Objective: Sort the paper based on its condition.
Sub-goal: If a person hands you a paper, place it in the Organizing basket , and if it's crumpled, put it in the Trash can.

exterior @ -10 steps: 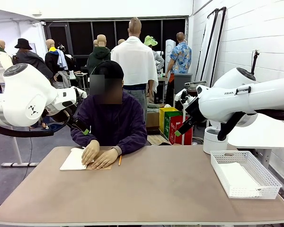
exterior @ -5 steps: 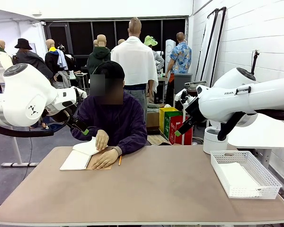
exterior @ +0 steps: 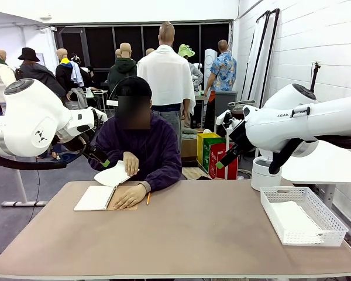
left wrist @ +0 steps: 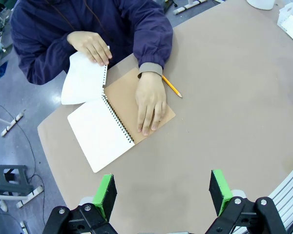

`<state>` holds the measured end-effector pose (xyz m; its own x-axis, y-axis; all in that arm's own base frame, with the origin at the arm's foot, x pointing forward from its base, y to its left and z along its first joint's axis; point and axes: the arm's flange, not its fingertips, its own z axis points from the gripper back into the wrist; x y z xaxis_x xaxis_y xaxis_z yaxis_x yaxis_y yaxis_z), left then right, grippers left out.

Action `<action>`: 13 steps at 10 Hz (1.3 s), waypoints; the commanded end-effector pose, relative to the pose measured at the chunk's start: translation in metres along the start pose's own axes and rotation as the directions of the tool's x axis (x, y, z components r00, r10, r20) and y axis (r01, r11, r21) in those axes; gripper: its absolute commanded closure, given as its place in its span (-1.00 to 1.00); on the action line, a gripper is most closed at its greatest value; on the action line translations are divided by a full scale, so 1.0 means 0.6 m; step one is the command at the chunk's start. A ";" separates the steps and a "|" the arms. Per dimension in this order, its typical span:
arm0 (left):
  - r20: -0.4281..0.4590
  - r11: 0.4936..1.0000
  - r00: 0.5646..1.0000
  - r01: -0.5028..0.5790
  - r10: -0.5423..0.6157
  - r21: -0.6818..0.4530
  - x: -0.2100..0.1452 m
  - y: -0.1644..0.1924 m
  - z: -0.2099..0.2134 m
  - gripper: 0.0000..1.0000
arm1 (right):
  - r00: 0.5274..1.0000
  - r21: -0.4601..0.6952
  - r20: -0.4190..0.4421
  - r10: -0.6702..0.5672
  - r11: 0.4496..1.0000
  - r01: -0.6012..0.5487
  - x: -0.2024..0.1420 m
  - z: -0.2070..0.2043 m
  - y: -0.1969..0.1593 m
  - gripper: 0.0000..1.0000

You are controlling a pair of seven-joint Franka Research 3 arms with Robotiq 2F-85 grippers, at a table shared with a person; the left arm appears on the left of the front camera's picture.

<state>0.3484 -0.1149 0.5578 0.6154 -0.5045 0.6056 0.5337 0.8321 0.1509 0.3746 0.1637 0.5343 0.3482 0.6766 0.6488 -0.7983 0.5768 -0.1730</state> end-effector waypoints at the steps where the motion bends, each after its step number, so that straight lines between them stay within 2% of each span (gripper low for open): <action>1: 0.005 1.000 1.000 -0.002 0.002 -0.001 0.001 0.002 -0.001 -1.00 | 1.000 -0.007 0.004 0.002 1.000 -0.002 -0.001 -0.002 0.001 -1.00; 13: 0.005 1.000 1.000 -0.002 0.002 -0.001 0.001 0.002 -0.001 -1.00 | 1.000 -0.007 0.004 0.002 1.000 -0.002 -0.001 -0.002 0.001 -1.00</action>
<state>0.3485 -0.1149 0.5578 0.6154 -0.5045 0.6056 0.5337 0.8321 0.1509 0.3746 0.1637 0.5343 0.3482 0.6766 0.6488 -0.7983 0.5768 -0.1730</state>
